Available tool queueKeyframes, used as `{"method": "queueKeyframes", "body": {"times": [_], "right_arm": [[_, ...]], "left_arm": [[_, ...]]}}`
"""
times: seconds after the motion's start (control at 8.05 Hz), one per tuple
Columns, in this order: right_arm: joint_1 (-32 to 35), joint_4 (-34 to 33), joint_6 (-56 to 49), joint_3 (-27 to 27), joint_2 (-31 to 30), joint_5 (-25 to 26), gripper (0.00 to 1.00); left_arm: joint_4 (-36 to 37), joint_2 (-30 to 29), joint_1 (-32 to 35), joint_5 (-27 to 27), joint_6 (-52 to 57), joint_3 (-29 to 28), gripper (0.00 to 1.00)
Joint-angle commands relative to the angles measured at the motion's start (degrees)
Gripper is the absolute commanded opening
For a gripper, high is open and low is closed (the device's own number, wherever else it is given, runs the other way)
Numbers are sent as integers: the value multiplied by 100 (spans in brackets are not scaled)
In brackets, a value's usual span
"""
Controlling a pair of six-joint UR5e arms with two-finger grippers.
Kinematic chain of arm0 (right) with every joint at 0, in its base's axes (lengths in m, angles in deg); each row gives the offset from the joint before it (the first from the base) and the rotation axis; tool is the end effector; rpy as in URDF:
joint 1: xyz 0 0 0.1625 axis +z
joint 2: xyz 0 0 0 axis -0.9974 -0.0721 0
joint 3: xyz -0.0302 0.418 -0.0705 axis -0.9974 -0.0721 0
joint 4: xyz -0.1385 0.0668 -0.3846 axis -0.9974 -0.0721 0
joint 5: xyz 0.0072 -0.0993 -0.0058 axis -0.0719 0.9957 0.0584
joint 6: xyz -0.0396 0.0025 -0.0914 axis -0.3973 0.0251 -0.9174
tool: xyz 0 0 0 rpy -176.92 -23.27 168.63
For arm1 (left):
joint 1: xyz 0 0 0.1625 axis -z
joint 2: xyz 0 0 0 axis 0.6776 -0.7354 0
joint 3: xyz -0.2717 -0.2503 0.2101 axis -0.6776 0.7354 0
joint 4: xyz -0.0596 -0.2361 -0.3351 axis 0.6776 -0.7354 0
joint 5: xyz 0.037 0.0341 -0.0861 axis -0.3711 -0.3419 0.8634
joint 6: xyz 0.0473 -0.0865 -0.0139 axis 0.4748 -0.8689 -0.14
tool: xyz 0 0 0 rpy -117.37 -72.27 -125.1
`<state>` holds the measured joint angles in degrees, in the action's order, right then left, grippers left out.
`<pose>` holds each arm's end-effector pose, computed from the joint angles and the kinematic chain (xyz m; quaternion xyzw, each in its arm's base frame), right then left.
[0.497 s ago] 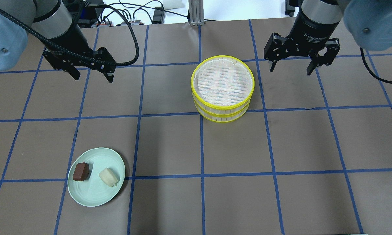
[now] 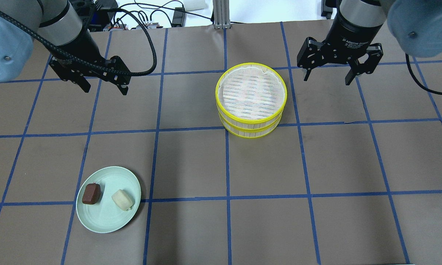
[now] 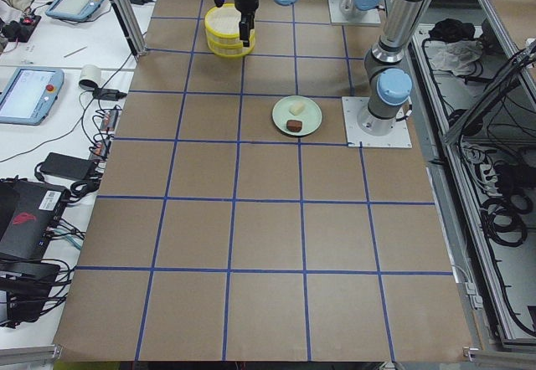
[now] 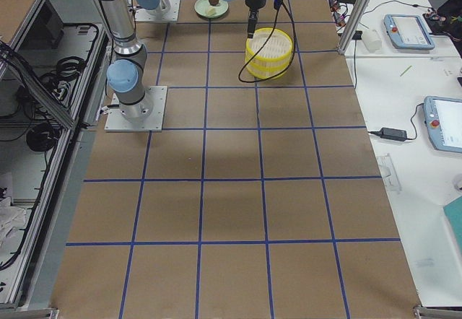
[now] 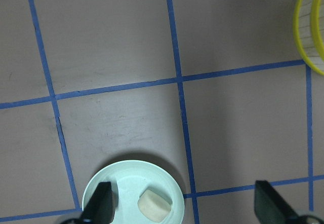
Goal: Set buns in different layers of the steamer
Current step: 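Move the left gripper down toward the pale green plate, then grasp the white bun with the left gripper while the right grips the top tier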
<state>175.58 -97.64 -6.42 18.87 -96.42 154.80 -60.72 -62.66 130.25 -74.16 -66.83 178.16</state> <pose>0.1341 -0.5131 0.4766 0.0823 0.9964 0.0140 0.0161 -0.1114 -0.5116 0.4709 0.0637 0.9979 0.0110 0.0012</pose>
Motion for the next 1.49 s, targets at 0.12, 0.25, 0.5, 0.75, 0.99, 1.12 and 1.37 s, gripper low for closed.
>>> {"method": "queueKeyframes", "body": {"times": [0.12,0.25,0.5,0.75,0.99,1.12,1.37], "right_arm": [[-6,-18,0,-9,39,-14,100],[2,-45,0,-9,74,-23,100],[2,-368,18,-9,336,-40,100],[20,-650,44,0,688,-49,100],[46,-966,114,18,952,-58,100],[99,-1133,114,35,1092,-58,100],[370,-1476,368,53,1444,-58,100]], "left_arm": [[-10,-105,-67,27,48,935,100],[51,-96,-84,-25,110,1270,100],[43,-183,-242,-253,119,1728,100],[17,-472,-635,-254,110,2063,100],[61,-806,-769,-219,101,2345,97],[61,-990,-822,-219,93,2381,97],[104,-1281,-954,-228,93,2477,97]]}}
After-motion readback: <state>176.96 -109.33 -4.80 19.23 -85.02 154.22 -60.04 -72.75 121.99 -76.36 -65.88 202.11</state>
